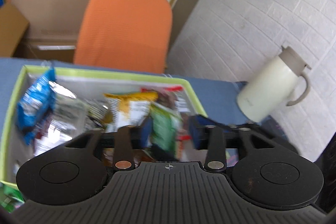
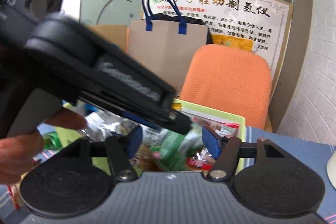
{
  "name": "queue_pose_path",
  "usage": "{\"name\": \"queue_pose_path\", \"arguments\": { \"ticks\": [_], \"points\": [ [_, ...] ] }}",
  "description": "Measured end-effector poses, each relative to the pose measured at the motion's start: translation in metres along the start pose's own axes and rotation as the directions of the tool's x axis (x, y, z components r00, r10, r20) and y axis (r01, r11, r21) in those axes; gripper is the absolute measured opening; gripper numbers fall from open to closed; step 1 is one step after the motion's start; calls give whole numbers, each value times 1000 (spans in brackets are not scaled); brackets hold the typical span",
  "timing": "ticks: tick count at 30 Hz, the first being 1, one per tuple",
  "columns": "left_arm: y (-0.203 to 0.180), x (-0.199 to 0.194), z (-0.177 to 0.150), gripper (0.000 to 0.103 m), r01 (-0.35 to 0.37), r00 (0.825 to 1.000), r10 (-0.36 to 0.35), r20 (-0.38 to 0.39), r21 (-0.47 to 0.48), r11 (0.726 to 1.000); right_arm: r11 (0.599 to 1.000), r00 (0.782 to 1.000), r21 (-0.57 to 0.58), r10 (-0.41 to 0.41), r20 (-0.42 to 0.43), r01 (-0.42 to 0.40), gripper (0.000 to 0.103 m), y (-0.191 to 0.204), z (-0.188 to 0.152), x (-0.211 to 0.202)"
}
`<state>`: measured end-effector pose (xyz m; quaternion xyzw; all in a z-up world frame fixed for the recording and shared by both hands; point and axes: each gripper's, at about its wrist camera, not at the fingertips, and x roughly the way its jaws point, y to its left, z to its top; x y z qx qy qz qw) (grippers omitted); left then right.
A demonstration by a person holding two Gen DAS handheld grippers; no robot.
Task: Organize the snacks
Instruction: 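Carry the green candy packet into the green box and release, then grasp the long wafer bar in red-ended wrapper with the left tool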
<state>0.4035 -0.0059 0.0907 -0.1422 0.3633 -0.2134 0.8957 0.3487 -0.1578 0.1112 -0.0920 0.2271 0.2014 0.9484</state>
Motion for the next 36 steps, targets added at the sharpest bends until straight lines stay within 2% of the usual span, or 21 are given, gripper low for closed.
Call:
{"name": "queue_pose_path", "arguments": {
  "ticks": [1, 4, 5, 6, 9, 12, 15, 18, 22, 24, 25, 27, 30, 33, 36],
  "points": [
    [1, -10, -1, 41, -6, 1000, 5, 31, 11, 1000, 1000, 1000, 7, -9, 23, 9, 71, -2, 2, -9],
    [9, -51, -7, 48, 16, 993, -20, 117, 27, 999, 1000, 996, 12, -14, 84, 13, 79, 2, 4, -43],
    [12, -66, -10, 51, 21, 990, -24, 138, 28, 999, 1000, 995, 1, -11, 101, 11, 89, 10, 4, -55],
    [17, -81, -14, 55, 15, 988, -19, 156, 27, 1000, 1000, 993, -13, -8, 117, 9, 94, 19, 2, -65],
    [34, -126, -38, 62, -36, 978, 30, 208, 27, 999, 998, 991, -40, 62, 122, -58, 94, 50, -5, -78],
    [60, -162, -73, 63, -104, 972, 106, 207, -18, 994, 986, 985, -49, 162, 67, -158, 94, 88, -21, -74],
    [91, -185, -115, 61, -150, 971, 169, 171, -122, 981, 965, 966, -46, 258, -21, -259, 94, 135, -45, -60],
    [123, -194, -153, 58, -109, 986, 135, 94, -241, 964, 946, 941, -30, 318, -114, -323, 94, 178, -69, -44],
    [157, -193, -186, 56, -98, 993, 115, 25, -376, 922, 961, 955, -103, 238, -176, -258, 94, 215, -83, -23],
    [167, -197, -195, 56, -89, 994, 107, 22, -410, 908, 971, 958, -117, 177, -227, -207, 94, 218, -86, -7],
    [170, -201, -198, 56, -82, 994, 103, 29, -415, 906, 973, 958, -98, 182, -221, -207, 94, 212, -89, -10],
    [174, -209, -201, 57, -75, 994, 100, 44, -389, 918, 980, 953, -40, 178, -244, -193, 94, 203, -88, -6],
    [175, -211, -199, 59, -64, 994, 91, 57, -362, 930, 990, 958, -3, 136, -254, -141, 94, 190, -87, -8],
    [164, -200, -186, 59, 45, 998, -32, 47, -329, 943, 995, 957, 19, 102, -271, -101, 94, 183, -93, -15],
    [144, -186, -164, 58, 126, 992, -119, 45, -272, 954, 996, 958, 72, 72, -277, -54, 94, 173, -96, -22]
  ]
}}
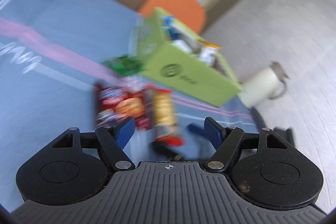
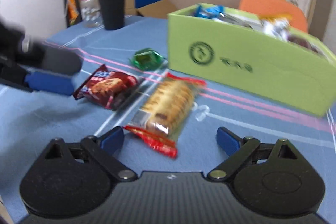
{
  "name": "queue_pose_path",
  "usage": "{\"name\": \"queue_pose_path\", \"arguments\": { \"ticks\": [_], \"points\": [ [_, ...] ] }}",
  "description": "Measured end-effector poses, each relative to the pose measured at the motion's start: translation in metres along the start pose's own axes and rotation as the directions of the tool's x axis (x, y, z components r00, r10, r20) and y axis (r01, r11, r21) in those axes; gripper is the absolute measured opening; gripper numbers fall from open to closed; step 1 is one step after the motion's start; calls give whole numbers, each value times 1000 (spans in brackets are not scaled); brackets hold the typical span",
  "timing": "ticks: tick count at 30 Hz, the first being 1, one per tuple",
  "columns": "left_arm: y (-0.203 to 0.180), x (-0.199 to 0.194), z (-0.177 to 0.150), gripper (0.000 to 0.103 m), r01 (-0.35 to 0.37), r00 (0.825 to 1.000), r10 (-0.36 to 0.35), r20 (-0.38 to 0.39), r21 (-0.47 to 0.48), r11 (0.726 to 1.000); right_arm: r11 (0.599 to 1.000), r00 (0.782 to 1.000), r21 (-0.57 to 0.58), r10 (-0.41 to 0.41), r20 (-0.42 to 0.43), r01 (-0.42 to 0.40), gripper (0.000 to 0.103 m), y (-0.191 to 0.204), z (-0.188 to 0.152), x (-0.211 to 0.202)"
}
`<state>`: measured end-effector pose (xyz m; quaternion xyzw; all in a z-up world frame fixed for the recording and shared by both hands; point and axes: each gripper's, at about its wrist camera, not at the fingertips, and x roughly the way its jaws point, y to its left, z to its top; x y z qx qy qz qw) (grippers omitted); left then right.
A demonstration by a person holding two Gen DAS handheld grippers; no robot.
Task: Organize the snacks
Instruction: 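Grasp the long wafer bar in red-ended wrapper with the left tool, then carry the wafer bar into the green box and open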
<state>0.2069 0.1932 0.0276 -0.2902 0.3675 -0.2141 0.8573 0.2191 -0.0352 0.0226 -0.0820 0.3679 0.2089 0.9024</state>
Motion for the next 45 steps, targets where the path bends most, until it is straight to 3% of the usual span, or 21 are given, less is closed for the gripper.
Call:
{"name": "queue_pose_path", "arguments": {
  "ticks": [2, 5, 8, 10, 15, 20, 24, 30, 33, 37, 41, 42, 43, 44, 45],
  "points": [
    [-14, 22, 14, 59, 6, 999, -5, -35, 42, 999, 1000, 1000, 11, -4, 13, 4, 94, -1, 1, -6],
    [-20, 62, 32, 58, -52, 992, 57, -116, 40, 998, 999, 998, 26, 40, 46, -41, 94, 2, 10, -9],
    [-22, 94, 41, 52, -109, 974, 123, -191, 79, 991, 997, 996, -10, 80, 36, -80, 94, 5, 15, -1],
    [-22, 108, 41, 40, -173, 955, 191, -227, 95, 980, 994, 995, -32, 101, 19, -100, 94, 5, 17, 8],
    [-24, 110, 31, 34, -159, 950, 178, -257, 95, 983, 978, 984, -114, 175, -12, -176, 94, 7, 18, 14],
    [-44, 105, 4, 33, -145, 950, 167, -264, 100, 984, 981, 985, -94, 171, 0, -170, 93, -8, -1, -11],
    [-64, 98, -29, 35, -93, 955, 114, -273, 91, 992, 993, 995, -66, 104, 13, -103, 93, -21, -26, -37],
    [-78, 92, -42, 64, -136, 962, 148, -231, 67, 988, 997, 998, -54, 50, 42, -47, 94, -29, -42, -55],
    [-82, 89, -44, 65, -171, 960, 181, -212, 64, 983, 998, 997, -29, 52, 58, -51, 94, -33, -41, -52],
    [-86, 94, -46, 57, -174, 957, 184, -224, 66, 983, 999, 998, -24, 43, 50, -42, 91, -32, -39, -42],
    [-87, 95, -48, 53, -185, 957, 198, -210, 78, 980, 999, 997, -25, 37, 64, -36, 80, -28, -40, -44],
    [-88, 95, -49, 41, -187, 958, 201, -206, 86, 979, 999, 997, -27, 39, 71, -37, 68, -27, -41, -46],
    [-88, 96, -51, 24, -184, 957, 200, -208, 95, 978, 999, 997, -23, 29, 74, -28, 64, -26, -41, -48],
    [-87, 95, -53, 21, -178, 959, 193, -205, 89, 980, 1000, 997, -16, 19, 74, -18, 59, -26, -44, -50],
    [-87, 94, -54, 10, -195, 958, 210, -196, 91, 976, 1000, 997, -8, 25, 70, -24, 56, -26, -46, -53]
  ]
}}
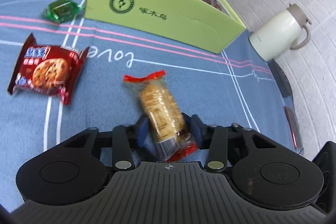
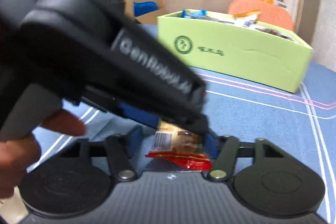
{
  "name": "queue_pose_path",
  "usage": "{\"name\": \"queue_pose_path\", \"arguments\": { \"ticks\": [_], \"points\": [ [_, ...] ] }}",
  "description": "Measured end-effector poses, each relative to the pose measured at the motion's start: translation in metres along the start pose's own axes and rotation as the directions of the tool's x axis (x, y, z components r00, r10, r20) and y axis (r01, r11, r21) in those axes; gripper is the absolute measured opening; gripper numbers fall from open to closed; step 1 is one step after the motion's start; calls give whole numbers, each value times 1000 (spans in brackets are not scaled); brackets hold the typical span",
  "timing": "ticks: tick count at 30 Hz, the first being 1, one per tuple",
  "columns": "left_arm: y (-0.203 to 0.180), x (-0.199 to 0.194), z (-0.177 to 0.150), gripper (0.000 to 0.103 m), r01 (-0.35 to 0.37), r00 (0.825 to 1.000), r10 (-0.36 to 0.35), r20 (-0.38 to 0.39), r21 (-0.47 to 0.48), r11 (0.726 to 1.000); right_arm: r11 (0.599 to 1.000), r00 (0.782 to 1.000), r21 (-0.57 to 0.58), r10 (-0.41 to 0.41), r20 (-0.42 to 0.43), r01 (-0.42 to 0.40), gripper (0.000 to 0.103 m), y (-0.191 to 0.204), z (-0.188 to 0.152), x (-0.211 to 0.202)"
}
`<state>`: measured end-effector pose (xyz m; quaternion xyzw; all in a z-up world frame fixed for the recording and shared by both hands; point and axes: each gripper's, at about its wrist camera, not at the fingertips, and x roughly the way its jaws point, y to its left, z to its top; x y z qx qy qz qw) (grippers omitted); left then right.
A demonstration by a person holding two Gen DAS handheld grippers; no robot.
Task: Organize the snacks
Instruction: 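Carry the wafer bar into the green box and open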
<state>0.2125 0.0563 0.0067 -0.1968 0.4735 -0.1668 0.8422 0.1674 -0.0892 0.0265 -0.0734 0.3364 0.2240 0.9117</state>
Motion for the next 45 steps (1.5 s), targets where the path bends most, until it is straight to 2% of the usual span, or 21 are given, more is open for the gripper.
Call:
{"name": "queue_pose_path", "arguments": {
  "ticks": [4, 7, 12, 15, 20, 24, 26, 28, 31, 34, 35, 36, 37, 39, 41, 43, 45],
  "points": [
    [-5, -19, 3, 10, 47, 998, -47, 42, -2, 999, 1000, 998, -20, -22, 59, 23, 56, 2, 10, -23],
    [-18, -37, 20, 10, 74, 992, -77, 104, 30, 997, 998, 991, -46, -42, 127, 49, 58, -2, 34, -33],
    [-36, -51, 89, 10, 103, 973, -115, 202, 68, 992, 991, 970, -98, -62, 236, 87, 58, -22, 96, -20],
    [-44, -44, 136, 7, 94, 967, -108, 233, 71, 993, 992, 967, -103, -50, 251, 78, 58, -43, 135, 5],
    [-51, -9, 191, 7, 31, 970, -52, 238, 91, 995, 991, 978, -119, -39, 204, 64, 58, -71, 170, 54],
    [-50, 36, 217, 7, -38, 982, 16, 190, 115, 993, 993, 993, -111, -28, 114, 40, 61, -89, 177, 100],
    [-41, 61, 225, 11, -55, 988, 38, 148, 113, 992, 995, 997, -97, -5, 71, 12, 65, -101, 181, 122],
    [-31, 82, 227, 25, -50, 992, 39, 117, 99, 994, 997, 999, -75, 4, 39, -1, 69, -108, 181, 133],
    [-21, 86, 227, 34, 18, 994, -27, 107, 83, 996, 997, 998, -75, 15, 55, -11, 75, -114, 180, 131],
    [-18, 61, 220, 37, 65, 986, -82, 147, 112, 992, 998, 990, -60, -7, 143, 16, 79, -109, 174, 102],
    [-18, 47, 216, 38, 75, 979, -98, 176, 134, 988, 997, 983, -67, -25, 184, 37, 84, -105, 171, 87],
    [-18, 31, 211, 47, 80, 972, -111, 208, 154, 985, 996, 974, -70, -39, 223, 56, 91, -98, 166, 74],
    [-15, 14, 205, 56, 82, 962, -123, 243, 173, 981, 995, 964, -70, -52, 259, 72, 94, -97, 169, 65],
    [-7, -17, 191, 61, 59, 947, -114, 301, 186, 981, 994, 953, -86, -35, 302, 64, 94, -77, 153, 37],
    [7, -42, 175, 61, 32, 937, -95, 336, 187, 982, 995, 949, -100, 12, 315, 21, 94, -57, 141, 26],
    [27, -60, 156, 65, -1, 936, -57, 348, 164, 986, 991, 957, -121, 83, 277, -52, 94, -30, 130, 26],
    [50, -72, 131, 65, -62, 936, 15, 351, 123, 990, 982, 965, -132, 160, 206, -134, 94, -2, 110, 38]
  ]
}}
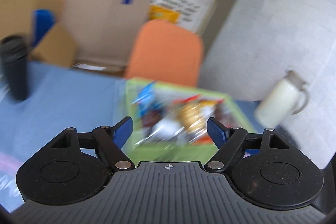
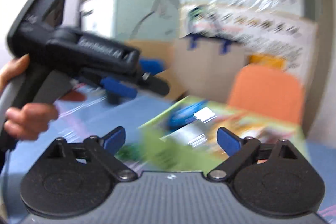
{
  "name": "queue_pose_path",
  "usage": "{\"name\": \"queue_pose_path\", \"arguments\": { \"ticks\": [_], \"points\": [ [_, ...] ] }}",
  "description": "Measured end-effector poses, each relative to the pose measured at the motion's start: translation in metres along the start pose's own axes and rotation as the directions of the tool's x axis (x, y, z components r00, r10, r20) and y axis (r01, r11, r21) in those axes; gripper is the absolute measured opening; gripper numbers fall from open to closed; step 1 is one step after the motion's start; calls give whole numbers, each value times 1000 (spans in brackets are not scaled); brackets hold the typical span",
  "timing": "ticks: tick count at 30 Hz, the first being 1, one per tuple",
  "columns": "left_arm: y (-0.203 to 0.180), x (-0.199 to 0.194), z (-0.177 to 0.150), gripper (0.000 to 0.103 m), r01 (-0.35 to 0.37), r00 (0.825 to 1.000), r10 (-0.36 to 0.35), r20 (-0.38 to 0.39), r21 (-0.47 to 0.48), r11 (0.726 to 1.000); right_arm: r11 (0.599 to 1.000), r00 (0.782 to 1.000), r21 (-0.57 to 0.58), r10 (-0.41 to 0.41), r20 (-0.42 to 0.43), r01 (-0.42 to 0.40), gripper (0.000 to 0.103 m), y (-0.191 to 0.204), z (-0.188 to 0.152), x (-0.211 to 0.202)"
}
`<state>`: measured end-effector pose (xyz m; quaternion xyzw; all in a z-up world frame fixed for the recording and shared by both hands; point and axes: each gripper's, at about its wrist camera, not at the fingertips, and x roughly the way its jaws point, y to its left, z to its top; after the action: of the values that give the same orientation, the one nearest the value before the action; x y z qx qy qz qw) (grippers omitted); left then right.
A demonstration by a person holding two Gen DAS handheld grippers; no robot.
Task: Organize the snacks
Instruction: 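Carry the wafer bar into the green box and open, then grasp the green candy packet with the left tool while the right tool grasps the red cookie packet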
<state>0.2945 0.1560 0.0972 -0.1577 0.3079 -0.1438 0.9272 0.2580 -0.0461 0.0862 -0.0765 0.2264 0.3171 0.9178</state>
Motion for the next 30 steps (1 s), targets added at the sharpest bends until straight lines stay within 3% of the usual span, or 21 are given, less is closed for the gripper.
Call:
{"name": "queue_pose_path", "arguments": {
  "ticks": [2, 4, 7, 11, 14, 17, 21, 26, 30],
  "points": [
    [20, -14, -24, 65, -59, 998, 58, -33, -17, 998, 998, 995, 18, 61, -78, -60, 94, 27, -21, 15],
    [42, -19, -47, 63, -77, 994, 72, -79, -59, 995, 995, 986, 15, 98, -135, -97, 94, 51, -36, 29],
    [72, -20, -70, 59, -105, 983, 77, -166, -170, 980, 994, 986, -51, 91, -143, -99, 94, 66, -42, 43],
    [93, -29, -93, 59, -83, 983, 30, -182, -291, 953, 979, 952, 2, 198, -234, -203, 94, 63, -33, 71],
    [99, -36, -99, 59, -78, 984, 23, -177, -313, 947, 977, 939, 12, 206, -274, -211, 94, 73, -33, 71],
    [100, -35, -86, 59, -71, 987, 28, -156, -274, 959, 973, 941, -5, 223, -255, -232, 94, 84, -41, 55],
    [91, -6, -56, 62, -53, 986, 23, -165, -180, 982, 989, 964, -58, 118, -237, -136, 94, 81, -39, 54],
    [72, 36, -32, 62, -41, 976, 39, -214, -5, 999, 989, 961, 27, 147, -235, -145, 94, 58, -37, 56],
    [60, 64, -29, 59, -61, 963, 91, -254, 122, 991, 987, 960, 72, 156, -231, -143, 95, 47, -39, 63]
  ]
}}
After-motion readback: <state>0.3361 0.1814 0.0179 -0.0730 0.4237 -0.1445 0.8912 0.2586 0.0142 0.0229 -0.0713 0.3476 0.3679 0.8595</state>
